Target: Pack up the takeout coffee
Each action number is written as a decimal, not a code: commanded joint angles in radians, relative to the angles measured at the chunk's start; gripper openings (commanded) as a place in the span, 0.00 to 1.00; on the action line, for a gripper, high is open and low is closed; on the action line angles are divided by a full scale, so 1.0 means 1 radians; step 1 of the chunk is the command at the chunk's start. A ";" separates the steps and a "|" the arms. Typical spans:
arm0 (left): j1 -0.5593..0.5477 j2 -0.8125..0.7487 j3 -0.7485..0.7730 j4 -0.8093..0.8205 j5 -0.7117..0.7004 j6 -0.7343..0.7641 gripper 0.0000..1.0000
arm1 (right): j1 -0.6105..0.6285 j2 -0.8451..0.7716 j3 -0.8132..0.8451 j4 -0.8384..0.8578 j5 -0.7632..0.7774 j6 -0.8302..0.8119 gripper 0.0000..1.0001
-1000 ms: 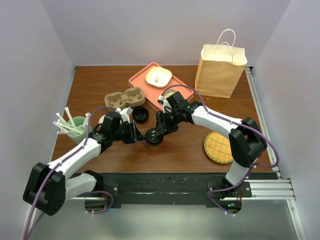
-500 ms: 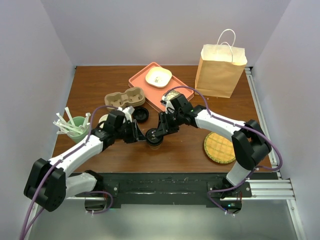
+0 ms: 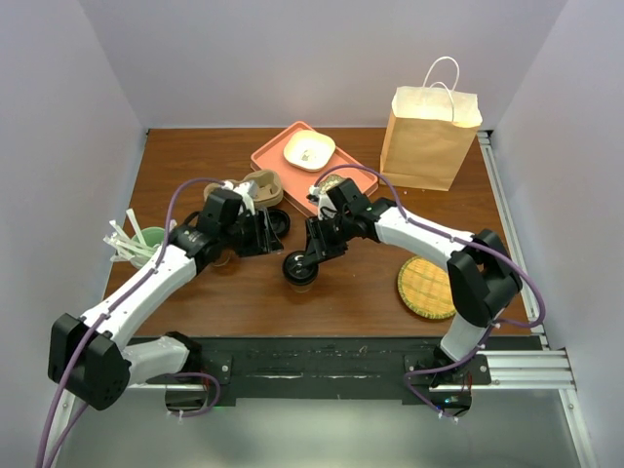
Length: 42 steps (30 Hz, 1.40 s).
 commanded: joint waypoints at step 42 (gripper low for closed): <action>-0.079 0.144 -0.103 0.226 0.131 0.185 0.51 | -0.036 -0.170 -0.022 -0.161 -0.093 -0.035 0.60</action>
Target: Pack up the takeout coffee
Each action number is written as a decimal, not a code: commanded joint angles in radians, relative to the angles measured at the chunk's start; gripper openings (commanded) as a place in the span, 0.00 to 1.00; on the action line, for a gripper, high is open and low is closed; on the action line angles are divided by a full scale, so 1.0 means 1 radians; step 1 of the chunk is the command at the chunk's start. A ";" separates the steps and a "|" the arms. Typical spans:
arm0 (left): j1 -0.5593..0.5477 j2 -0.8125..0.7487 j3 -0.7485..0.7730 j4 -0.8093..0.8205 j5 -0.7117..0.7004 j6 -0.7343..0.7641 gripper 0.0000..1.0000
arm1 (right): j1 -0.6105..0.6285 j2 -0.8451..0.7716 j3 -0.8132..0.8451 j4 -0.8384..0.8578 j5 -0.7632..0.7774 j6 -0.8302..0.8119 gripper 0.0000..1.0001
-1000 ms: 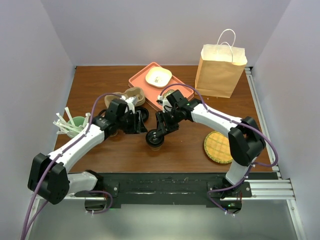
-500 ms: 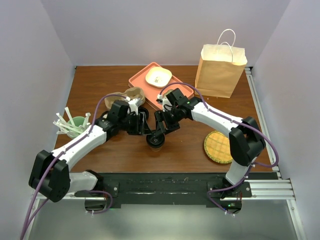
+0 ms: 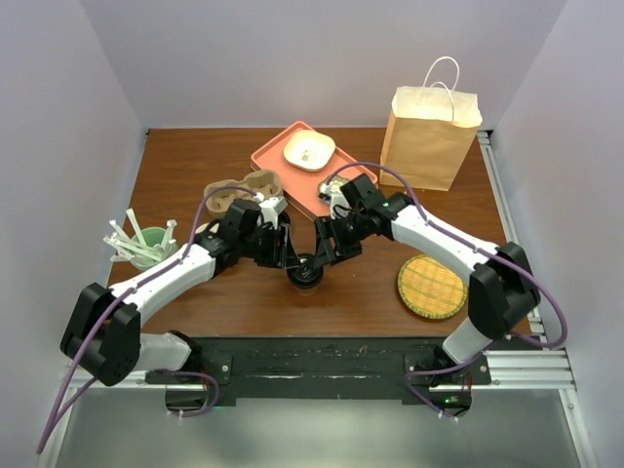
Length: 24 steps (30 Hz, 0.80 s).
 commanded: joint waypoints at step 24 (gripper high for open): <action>-0.012 0.005 -0.051 -0.013 -0.050 0.060 0.50 | -0.003 -0.077 -0.305 0.323 -0.069 0.220 0.36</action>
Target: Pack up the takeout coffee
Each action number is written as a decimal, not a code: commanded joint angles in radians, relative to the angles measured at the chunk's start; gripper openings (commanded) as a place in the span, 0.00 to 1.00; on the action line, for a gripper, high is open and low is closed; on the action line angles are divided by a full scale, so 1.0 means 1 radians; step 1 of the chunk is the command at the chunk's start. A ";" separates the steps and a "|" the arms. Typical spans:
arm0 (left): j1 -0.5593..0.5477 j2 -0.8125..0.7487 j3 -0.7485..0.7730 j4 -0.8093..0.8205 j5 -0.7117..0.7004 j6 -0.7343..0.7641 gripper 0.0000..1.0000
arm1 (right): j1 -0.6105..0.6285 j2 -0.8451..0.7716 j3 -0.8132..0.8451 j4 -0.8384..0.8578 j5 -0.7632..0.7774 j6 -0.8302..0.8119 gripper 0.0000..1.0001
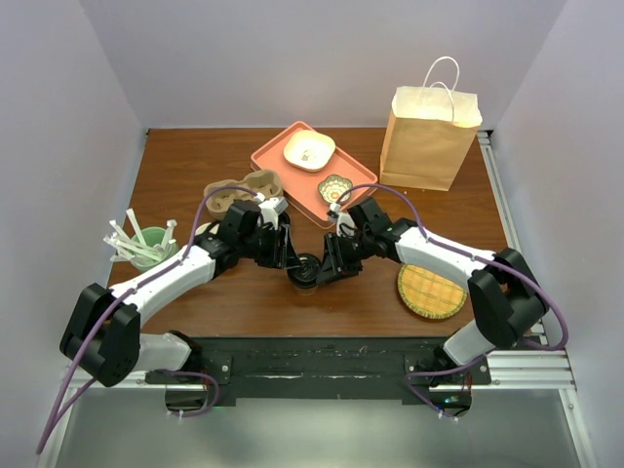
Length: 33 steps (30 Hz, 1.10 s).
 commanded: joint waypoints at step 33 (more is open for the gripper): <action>-0.008 0.063 -0.054 -0.039 -0.076 0.075 0.48 | -0.019 -0.208 0.085 -0.114 0.239 0.055 0.35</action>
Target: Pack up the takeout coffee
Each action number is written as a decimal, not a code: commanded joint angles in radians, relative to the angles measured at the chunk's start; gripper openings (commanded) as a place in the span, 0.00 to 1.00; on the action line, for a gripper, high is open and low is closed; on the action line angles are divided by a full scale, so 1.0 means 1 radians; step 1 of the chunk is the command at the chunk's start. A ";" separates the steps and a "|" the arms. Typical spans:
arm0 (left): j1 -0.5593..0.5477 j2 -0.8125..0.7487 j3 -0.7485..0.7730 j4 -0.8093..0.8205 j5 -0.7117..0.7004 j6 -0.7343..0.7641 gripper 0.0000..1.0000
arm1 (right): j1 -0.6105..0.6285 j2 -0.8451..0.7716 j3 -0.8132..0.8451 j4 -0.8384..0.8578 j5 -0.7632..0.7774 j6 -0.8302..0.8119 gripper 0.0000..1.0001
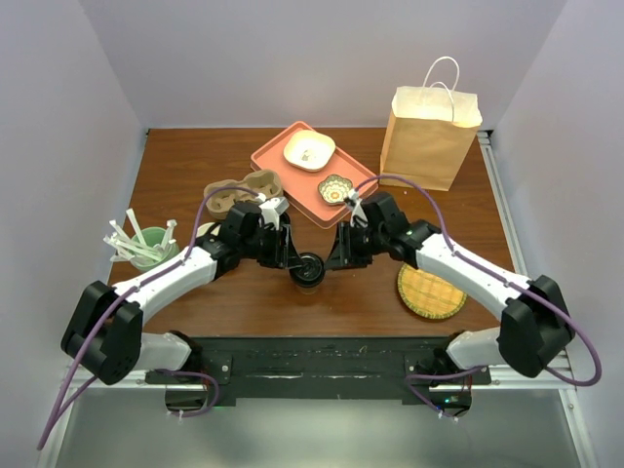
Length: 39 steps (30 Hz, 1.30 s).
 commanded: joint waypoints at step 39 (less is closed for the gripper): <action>-0.003 0.079 -0.063 -0.089 -0.062 0.094 0.49 | -0.114 0.307 0.013 0.108 -0.120 -0.185 0.26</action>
